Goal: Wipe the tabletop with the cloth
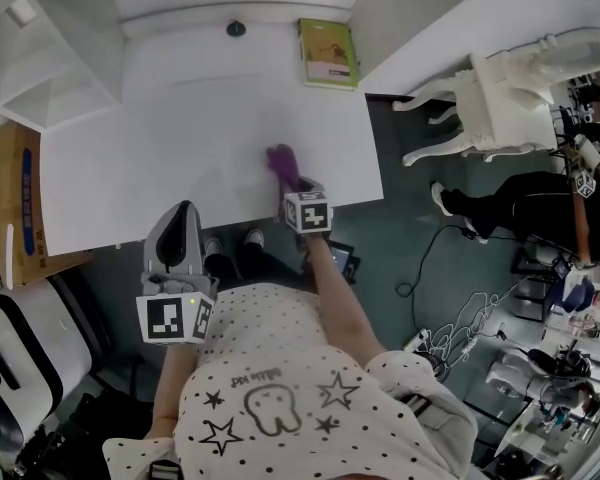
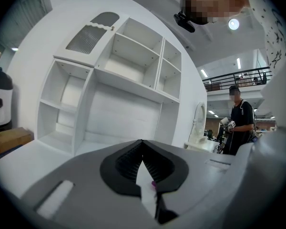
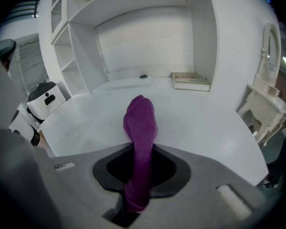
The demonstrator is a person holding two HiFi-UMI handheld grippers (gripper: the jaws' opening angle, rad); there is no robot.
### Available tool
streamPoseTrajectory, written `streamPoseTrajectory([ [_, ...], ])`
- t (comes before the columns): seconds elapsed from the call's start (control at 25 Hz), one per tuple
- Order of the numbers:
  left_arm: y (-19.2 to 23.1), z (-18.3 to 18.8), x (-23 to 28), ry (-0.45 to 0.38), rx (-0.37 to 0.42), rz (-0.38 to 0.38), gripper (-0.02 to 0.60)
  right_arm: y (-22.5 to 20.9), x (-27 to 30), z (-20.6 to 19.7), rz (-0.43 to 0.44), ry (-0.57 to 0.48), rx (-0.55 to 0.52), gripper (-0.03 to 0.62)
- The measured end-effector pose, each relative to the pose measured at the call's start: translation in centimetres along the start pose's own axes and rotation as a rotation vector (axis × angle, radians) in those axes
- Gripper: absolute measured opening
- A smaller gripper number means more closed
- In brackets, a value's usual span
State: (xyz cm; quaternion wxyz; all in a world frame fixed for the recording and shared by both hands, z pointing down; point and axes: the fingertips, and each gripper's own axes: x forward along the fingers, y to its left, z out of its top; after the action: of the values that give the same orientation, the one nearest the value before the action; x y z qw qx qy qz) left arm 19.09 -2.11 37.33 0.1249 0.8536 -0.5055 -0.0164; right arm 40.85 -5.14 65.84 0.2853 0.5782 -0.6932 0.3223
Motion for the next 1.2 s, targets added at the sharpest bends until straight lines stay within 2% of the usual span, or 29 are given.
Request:
streamPoseTrajectory([
  [0.52,-2.0,-0.9,1.6,-0.032,-0.018,-0.008,-0.006,-1.2,-0.2,-0.4,0.020,-0.006,-0.043,0.069],
  [0.84,-2.7,0.4,2.2,-0.041,-0.010,0.005,-0.005,-1.7,-0.2,0.1,0.034,0.001,-0.070,0.069],
  [1.2,-3.3,-0.1,2.2,-0.033,-0.013,0.009,-0.005,-3.4,-0.5,-0.1,0.017,-0.011,-0.045,0.069],
])
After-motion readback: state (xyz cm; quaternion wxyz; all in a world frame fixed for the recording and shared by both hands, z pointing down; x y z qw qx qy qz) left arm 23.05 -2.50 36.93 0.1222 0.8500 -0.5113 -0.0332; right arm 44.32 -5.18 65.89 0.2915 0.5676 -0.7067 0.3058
